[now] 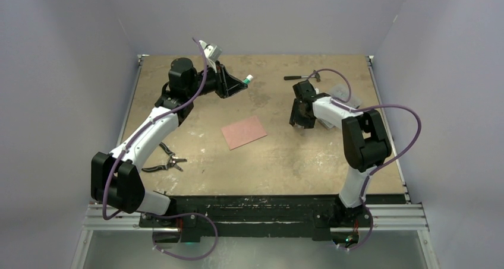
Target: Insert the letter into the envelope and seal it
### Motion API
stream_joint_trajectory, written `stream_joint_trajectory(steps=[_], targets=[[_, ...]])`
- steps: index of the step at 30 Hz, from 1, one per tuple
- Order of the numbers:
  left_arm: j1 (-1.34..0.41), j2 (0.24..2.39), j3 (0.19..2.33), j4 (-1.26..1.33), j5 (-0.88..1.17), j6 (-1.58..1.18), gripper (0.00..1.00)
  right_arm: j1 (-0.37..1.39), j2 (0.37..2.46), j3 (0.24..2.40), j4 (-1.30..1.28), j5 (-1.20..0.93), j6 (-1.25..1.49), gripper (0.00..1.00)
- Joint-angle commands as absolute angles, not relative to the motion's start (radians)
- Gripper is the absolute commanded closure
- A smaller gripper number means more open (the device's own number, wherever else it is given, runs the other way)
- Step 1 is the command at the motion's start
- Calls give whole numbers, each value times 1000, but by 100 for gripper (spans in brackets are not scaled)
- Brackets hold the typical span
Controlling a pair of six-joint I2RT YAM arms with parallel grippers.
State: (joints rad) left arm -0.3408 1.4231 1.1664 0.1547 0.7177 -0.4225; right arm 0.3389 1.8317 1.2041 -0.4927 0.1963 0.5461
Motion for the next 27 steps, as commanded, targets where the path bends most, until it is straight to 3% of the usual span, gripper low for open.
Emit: stream_joint_trajectory(steps=[1, 8, 13, 18, 23, 27], targets=[[-339, 1417, 1180, 179, 718, -405, 100, 333, 1840, 1259, -473, 256, 522, 48], [-339, 1417, 1173, 182, 721, -407, 100, 333, 1850, 1253, -454, 268, 511, 63], [-339, 1420, 1172, 189, 728, -413, 100, 333, 1847, 1244, -446, 273, 507, 68], [-342, 1422, 1166, 197, 737, -416, 100, 333, 1813, 1247, -438, 243, 485, 98], [-348, 1432, 1178, 175, 781, -365, 100, 333, 1710, 1298, -431, 22, 420, 100], [-348, 1437, 1255, 31, 866, -193, 100, 332, 1572, 1330, -344, -323, 369, 100]])
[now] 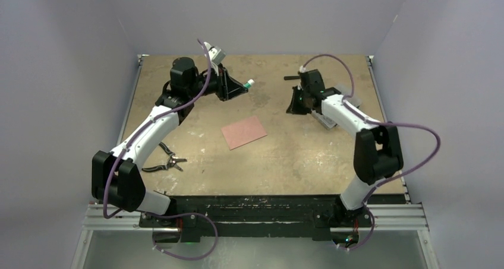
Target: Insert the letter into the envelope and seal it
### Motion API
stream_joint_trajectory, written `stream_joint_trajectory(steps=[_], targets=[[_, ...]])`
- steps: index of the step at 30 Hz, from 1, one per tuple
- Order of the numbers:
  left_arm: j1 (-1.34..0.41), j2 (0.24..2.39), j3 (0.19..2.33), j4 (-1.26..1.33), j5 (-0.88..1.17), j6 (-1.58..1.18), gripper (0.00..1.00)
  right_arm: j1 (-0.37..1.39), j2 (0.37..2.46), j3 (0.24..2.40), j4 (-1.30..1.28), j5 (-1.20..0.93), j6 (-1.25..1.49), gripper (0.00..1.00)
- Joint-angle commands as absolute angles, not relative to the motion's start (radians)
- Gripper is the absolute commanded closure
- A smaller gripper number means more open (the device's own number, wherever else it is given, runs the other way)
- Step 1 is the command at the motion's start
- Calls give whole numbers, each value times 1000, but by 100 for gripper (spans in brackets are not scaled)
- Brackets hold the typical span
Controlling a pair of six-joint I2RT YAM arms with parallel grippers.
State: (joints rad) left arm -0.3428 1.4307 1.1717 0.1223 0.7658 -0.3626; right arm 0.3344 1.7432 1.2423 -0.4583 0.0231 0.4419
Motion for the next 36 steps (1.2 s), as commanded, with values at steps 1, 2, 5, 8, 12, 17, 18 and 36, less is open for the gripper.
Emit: stream_joint_trajectory(steps=[1, 2, 5, 8, 12, 17, 18, 36], targets=[[-347, 1439, 1271, 8, 883, -159, 100, 332, 1541, 1328, -304, -405, 367, 100], [-347, 1440, 1283, 2, 911, -134, 100, 332, 1510, 1317, -254, -491, 378, 100], [-344, 1449, 1307, -37, 992, -104, 100, 333, 1443, 1260, -35, -677, 504, 100], [-344, 1464, 1320, -16, 1057, -133, 100, 332, 1393, 1176, 187, -800, 670, 100], [-345, 1461, 1307, 79, 1057, -205, 100, 334, 1363, 1113, 360, -838, 809, 100], [-345, 1454, 1293, 147, 1016, -260, 100, 335, 1332, 1059, 483, -833, 908, 100], [-344, 1451, 1291, 154, 1008, -266, 100, 335, 1328, 1052, 499, -825, 922, 100], [-348, 1435, 1220, 414, 998, -478, 100, 336, 1334, 972, 775, -718, 1151, 100]])
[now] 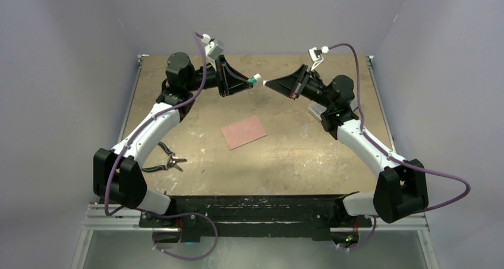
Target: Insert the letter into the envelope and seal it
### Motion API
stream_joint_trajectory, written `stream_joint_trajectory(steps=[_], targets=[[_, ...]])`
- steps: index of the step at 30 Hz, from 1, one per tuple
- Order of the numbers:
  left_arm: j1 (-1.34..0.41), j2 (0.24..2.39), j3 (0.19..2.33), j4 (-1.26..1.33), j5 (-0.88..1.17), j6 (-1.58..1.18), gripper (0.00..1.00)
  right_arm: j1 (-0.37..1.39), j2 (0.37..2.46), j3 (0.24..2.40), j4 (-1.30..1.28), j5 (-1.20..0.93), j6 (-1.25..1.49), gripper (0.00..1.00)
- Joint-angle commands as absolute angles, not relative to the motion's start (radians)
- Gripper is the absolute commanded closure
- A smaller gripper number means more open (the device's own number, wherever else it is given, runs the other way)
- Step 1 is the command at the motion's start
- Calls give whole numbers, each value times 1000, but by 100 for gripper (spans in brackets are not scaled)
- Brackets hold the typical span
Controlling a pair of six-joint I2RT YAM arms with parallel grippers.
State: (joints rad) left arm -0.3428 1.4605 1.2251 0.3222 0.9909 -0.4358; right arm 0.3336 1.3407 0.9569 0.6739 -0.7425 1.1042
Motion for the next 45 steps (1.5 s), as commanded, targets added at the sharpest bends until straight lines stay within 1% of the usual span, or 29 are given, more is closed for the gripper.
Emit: stream_joint_trajectory(steps=[1, 5, 16, 26, 34, 45], targets=[[-348, 1433, 1220, 414, 1000, -479, 100, 336, 1336, 975, 783, -712, 1156, 100], [-348, 1427, 1215, 421, 1008, -484, 100, 336, 1348, 1002, 751, -709, 1140, 100], [-353, 1425, 1206, 500, 1042, -543, 100, 336, 1384, 1041, 767, -721, 1138, 100], [-356, 1425, 1202, 497, 1019, -542, 100, 336, 1392, 1054, 807, -735, 1162, 100], [-356, 1410, 1200, 470, 958, -510, 100, 336, 1380, 1043, 799, -718, 1157, 100], [-356, 1421, 1201, 469, 995, -522, 100, 336, 1396, 1064, 829, -735, 1177, 100]])
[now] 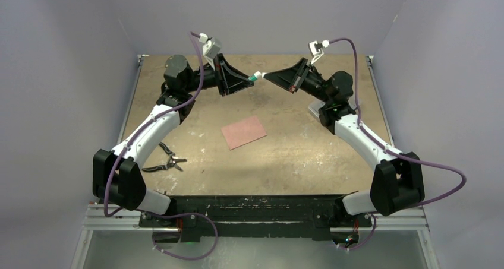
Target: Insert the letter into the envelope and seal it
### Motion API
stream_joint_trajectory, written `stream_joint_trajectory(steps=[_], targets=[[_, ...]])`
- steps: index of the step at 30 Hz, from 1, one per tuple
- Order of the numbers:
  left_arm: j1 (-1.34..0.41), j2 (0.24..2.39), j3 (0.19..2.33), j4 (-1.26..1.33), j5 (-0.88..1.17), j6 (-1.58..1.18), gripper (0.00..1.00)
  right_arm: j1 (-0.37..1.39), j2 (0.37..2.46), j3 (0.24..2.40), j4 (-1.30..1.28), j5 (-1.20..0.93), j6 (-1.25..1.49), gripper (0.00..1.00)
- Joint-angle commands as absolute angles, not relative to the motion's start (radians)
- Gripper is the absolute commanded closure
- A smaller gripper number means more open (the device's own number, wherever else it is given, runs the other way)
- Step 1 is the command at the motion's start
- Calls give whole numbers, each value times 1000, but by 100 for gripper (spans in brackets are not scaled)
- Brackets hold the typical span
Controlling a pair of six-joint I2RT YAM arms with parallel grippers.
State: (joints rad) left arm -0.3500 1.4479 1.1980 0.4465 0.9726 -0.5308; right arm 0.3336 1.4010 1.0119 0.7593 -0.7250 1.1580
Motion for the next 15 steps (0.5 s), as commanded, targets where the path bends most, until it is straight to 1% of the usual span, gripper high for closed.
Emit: stream_joint_trajectory(steps=[1, 5, 15], targets=[[-357, 1423, 1201, 471, 1000, -525, 100, 337, 1398, 1065, 831, -734, 1183, 100], [-359, 1424, 1204, 475, 1010, -531, 100, 343, 1406, 1069, 852, -742, 1205, 100], [-360, 1426, 1216, 474, 1005, -526, 100, 357, 1411, 1096, 784, -723, 1158, 100]])
